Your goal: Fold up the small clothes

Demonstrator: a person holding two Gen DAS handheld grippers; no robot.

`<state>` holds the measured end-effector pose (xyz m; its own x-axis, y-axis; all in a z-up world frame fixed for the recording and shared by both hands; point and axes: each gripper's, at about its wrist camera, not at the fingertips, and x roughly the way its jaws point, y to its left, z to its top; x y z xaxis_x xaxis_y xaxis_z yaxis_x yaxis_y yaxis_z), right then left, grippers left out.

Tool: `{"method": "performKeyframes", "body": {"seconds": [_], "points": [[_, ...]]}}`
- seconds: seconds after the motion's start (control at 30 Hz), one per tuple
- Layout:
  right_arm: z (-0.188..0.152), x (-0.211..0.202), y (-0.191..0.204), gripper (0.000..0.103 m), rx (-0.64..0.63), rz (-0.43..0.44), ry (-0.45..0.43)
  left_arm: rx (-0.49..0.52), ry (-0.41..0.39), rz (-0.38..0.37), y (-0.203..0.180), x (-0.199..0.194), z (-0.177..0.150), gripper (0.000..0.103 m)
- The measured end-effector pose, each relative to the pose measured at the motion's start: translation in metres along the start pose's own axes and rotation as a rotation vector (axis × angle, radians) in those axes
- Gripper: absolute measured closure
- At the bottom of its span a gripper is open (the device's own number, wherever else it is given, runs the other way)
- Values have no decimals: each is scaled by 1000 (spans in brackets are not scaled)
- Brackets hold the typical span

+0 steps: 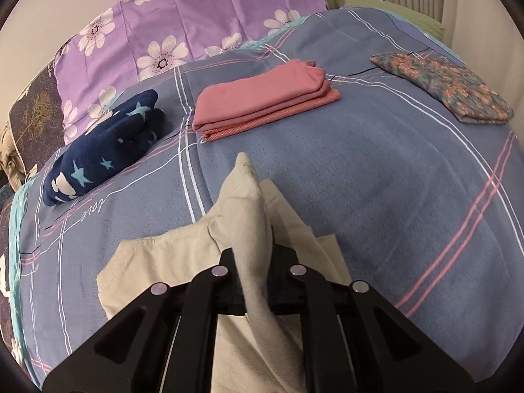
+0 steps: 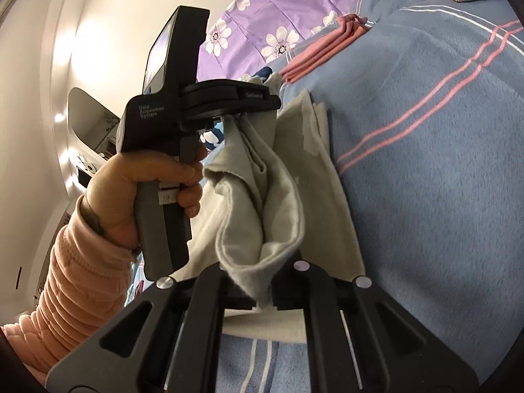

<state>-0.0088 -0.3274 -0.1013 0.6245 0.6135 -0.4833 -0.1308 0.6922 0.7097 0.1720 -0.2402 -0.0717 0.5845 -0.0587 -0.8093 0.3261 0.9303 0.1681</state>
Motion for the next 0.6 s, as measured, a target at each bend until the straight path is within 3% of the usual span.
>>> {"method": "performKeyframes", "body": {"seconds": [0.1, 0.17, 0.23, 0.33, 0.43, 0.5, 0.6], "points": [[-2, 3, -9, 98, 30, -10, 20, 12, 58, -54, -4, 19, 2, 94], [-7, 5, -12, 97, 42, -18, 33, -6, 75, -97, -5, 30, -2, 83], [-11, 4, -15, 97, 47, -22, 41, -14, 47, -107, -6, 27, -5, 75], [-12, 6, -18, 96, 63, -21, 58, -15, 4, -143, -2, 10, -10, 48], [-13, 7, -18, 93, 58, -27, 63, 19, -74, -125, 2, -20, -19, 42], [-14, 6, -17, 92, 50, -32, 64, 49, -131, -123, 8, -43, -33, 33], [-16, 4, -18, 91, 56, -33, 66, 76, -200, -119, 21, -78, -68, 25]]}}
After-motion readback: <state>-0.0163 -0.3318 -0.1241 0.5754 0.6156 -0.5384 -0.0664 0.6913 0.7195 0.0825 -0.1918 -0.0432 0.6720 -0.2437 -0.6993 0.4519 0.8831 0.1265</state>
